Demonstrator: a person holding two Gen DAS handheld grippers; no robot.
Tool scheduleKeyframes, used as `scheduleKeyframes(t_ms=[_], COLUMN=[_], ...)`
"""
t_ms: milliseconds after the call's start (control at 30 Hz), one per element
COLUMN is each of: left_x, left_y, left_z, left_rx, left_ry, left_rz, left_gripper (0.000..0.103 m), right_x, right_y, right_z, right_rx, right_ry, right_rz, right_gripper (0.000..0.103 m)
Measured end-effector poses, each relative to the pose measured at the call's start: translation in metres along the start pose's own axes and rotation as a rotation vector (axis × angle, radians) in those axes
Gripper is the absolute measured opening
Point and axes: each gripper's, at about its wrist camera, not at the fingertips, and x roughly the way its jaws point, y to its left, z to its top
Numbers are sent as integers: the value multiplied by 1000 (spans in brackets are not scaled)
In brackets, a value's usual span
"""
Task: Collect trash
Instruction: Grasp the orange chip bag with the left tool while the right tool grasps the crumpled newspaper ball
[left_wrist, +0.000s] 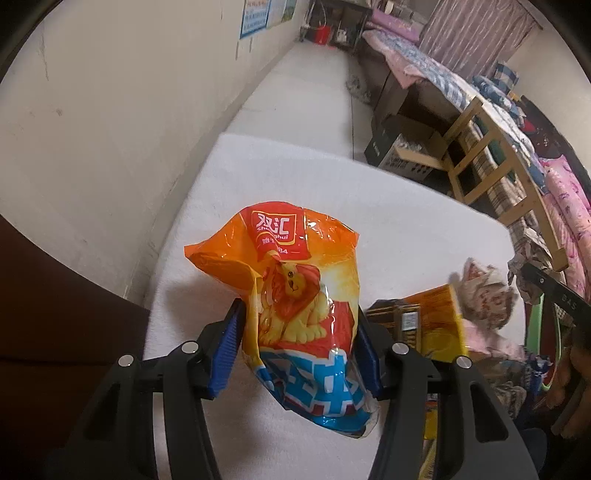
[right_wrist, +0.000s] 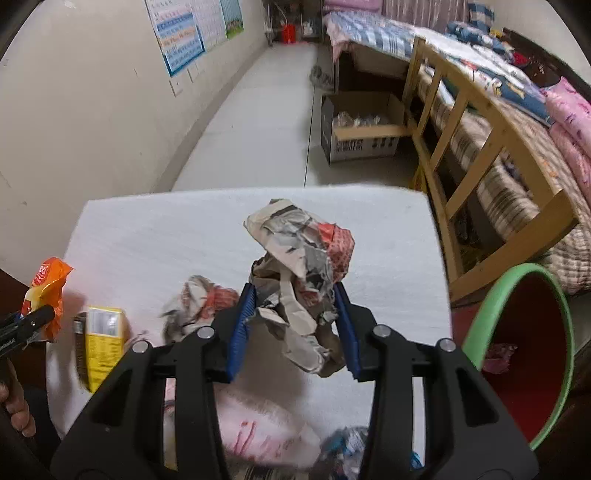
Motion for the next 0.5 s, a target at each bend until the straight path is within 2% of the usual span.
scheduleKeyframes(t_ms=[200,500], left_x=[-40,-109], left_y=[-12,-29], left_z=[-3,-21], left_rx=[36,88], left_ry=[-52,-143], left_rz=[-12,-43], left_gripper=[52,52], right_x=[-48,-120], right_y=[9,29], right_z=[-8,-42], right_rx=[-15,-38], right_ry=[-61,-133], right_rz=[18,46], right_gripper=[41,41])
